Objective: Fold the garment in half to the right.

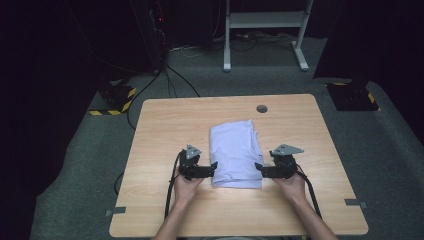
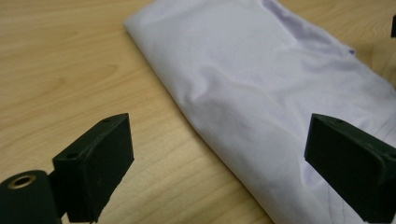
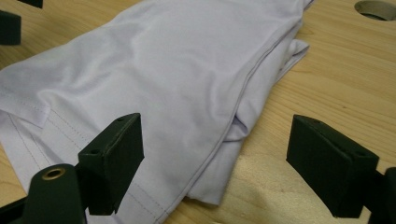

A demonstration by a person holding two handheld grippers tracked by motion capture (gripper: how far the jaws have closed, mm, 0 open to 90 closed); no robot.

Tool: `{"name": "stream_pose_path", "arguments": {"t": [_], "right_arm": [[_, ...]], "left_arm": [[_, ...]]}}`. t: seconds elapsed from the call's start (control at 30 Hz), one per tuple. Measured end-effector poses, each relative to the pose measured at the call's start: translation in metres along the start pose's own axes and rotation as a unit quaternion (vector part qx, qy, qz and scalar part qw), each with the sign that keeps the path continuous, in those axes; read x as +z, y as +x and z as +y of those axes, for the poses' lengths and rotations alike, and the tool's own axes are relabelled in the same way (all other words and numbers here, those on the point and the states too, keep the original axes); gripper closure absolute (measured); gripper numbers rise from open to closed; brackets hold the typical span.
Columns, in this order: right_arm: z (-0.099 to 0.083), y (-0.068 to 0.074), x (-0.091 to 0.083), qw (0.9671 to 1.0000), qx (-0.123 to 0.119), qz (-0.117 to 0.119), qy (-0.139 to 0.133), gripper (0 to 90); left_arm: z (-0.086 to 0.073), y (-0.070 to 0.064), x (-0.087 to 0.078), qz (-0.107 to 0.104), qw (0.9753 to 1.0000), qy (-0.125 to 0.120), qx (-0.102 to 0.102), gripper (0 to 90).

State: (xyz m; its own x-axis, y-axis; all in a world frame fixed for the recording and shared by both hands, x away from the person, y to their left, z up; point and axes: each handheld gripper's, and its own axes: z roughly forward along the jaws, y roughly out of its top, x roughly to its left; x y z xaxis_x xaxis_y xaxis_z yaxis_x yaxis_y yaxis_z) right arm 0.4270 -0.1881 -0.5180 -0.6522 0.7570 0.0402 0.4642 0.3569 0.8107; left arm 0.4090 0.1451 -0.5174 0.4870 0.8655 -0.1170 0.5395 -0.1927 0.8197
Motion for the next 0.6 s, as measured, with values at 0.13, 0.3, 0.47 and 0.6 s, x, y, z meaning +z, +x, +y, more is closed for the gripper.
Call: {"name": "stream_pose_path", "arguments": {"t": [0.13,0.3,0.47,0.6], "right_arm": [[0.000,-0.004,-0.004,1.0000,0.003,-0.005,-0.004,18.2],[-0.001,-0.011,-0.011,0.9997,0.011,-0.014,-0.017,18.2],[-0.005,-0.018,-0.019,0.9992,0.022,-0.022,-0.023,18.5],[-0.009,-0.024,-0.024,0.9987,0.035,-0.027,-0.026,19.4]], "left_arm": [[0.002,0.004,-0.006,0.008,1.0000,-0.005,-0.003,8.6],[0.000,0.012,-0.014,0.015,0.9998,-0.008,-0.012,8.6],[-0.003,0.018,-0.019,0.023,0.9996,-0.006,-0.016,8.8],[-0.006,0.022,-0.021,0.027,0.9994,-0.004,-0.021,8.8]]}}
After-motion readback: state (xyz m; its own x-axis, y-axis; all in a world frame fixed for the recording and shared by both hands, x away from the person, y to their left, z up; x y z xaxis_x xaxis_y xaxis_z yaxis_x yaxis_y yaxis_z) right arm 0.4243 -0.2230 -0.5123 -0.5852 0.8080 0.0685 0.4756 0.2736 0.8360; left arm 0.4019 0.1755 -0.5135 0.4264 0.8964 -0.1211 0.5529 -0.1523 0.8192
